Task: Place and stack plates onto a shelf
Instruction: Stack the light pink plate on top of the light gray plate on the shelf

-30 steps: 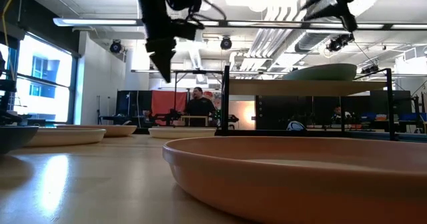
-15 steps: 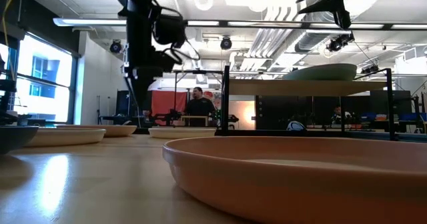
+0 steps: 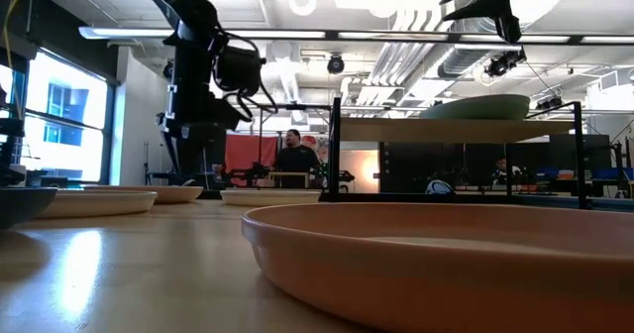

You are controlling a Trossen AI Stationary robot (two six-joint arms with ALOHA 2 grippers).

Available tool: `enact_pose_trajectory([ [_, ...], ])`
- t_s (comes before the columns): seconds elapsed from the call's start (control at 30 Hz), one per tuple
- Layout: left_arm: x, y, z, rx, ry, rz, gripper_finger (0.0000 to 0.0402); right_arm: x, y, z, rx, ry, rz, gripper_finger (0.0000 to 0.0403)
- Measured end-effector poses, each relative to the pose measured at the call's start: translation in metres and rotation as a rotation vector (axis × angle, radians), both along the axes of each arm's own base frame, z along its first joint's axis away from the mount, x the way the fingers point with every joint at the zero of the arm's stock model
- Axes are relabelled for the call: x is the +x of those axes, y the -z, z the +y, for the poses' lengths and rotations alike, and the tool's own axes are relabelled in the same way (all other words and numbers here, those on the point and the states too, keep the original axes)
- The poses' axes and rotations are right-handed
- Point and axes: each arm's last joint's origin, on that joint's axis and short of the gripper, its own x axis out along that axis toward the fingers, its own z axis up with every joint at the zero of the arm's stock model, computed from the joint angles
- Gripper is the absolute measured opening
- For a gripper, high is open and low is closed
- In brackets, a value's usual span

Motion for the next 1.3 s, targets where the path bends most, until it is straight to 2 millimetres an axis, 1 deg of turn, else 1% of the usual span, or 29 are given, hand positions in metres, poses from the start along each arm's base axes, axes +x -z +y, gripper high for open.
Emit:
enact_pose_trajectory([
  [0.2, -0.008, 0.013, 0.002, 0.0, -0.037, -0.002, 0.0117, 0.0, 0.0, 0.0, 0.0, 0.0, 0.0, 0.0101],
  [0.57, -0.023, 0.028, 0.005, -0.016, -0.101, 0.018, 0.0117, 0.0, 0.0, 0.0, 0.0, 0.0, 0.0, 0.0101],
  [0.83, -0.02, 0.028, 0.007, -0.002, -0.101, -0.01, 0.0117, 0.0, 0.0, 0.0, -0.001, 0.0, 0.0, 0.0101],
  [0.97, -0.019, 0.032, 0.007, -0.008, -0.101, 0.0, 0.0116, 0.0, 0.0, 0.0, -0.013, -0.006, 0.005, 0.0101],
  [1.1, -0.018, 0.039, 0.008, -0.024, -0.101, 0.026, 0.0097, 0.0, 0.0, 0.0, -0.022, -0.011, 0.009, 0.0101],
  [1.3, -0.017, 0.041, 0.007, -0.021, -0.096, 0.038, 0.0041, 0.0, 0.0, 0.0, -0.022, -0.013, 0.008, 0.0101],
])
